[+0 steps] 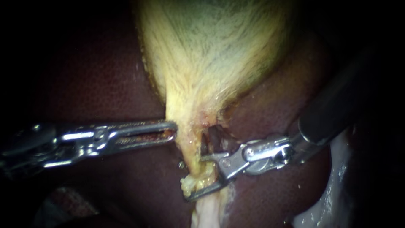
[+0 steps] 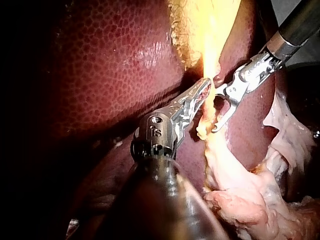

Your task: Going back second clip left tube

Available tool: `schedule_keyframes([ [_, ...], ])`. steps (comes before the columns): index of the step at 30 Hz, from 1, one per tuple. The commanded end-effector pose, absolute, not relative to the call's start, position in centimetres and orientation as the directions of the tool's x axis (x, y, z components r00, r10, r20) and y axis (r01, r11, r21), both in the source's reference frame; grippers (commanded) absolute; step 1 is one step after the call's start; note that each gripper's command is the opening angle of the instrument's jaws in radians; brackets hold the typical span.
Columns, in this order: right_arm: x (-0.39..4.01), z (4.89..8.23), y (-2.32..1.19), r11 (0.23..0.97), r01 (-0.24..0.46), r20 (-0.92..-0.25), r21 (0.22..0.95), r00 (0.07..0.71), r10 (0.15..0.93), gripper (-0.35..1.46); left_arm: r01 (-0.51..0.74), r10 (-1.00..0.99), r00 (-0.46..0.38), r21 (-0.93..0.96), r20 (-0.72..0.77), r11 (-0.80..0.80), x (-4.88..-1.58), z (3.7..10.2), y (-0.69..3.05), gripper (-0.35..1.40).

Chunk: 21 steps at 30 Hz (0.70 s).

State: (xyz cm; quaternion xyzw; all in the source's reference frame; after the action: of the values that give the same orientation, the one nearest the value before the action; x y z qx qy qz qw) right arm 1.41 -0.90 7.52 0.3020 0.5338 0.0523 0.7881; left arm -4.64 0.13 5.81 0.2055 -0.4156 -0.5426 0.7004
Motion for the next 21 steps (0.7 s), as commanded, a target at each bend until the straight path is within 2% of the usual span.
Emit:
schedule_keyframes([
  [1,1.37,7.50,-0.89,0.811,0.244,-0.811,0.532,0.424,0.404,0.60,0.589,-0.931,0.066,0.739,0.359,0.327,-4.64,5.81,0.13,-0.35],
  [6,1.14,7.36,-0.87,0.813,0.246,-0.814,0.527,0.421,0.400,0.60,0.589,-0.931,0.066,0.739,0.359,0.327,-4.63,5.81,0.13,-0.35],
  [12,0.85,7.16,-0.80,0.840,0.237,-0.834,0.489,0.410,0.370,0.60,0.588,-0.931,0.066,0.739,0.359,0.327,-4.63,5.81,0.13,-0.35],
  [21,0.45,6.86,-0.50,0.898,0.238,-0.883,0.369,0.391,0.259,0.60,0.588,-0.931,0.067,0.739,0.360,0.328,-4.62,5.82,0.13,-0.35],
])
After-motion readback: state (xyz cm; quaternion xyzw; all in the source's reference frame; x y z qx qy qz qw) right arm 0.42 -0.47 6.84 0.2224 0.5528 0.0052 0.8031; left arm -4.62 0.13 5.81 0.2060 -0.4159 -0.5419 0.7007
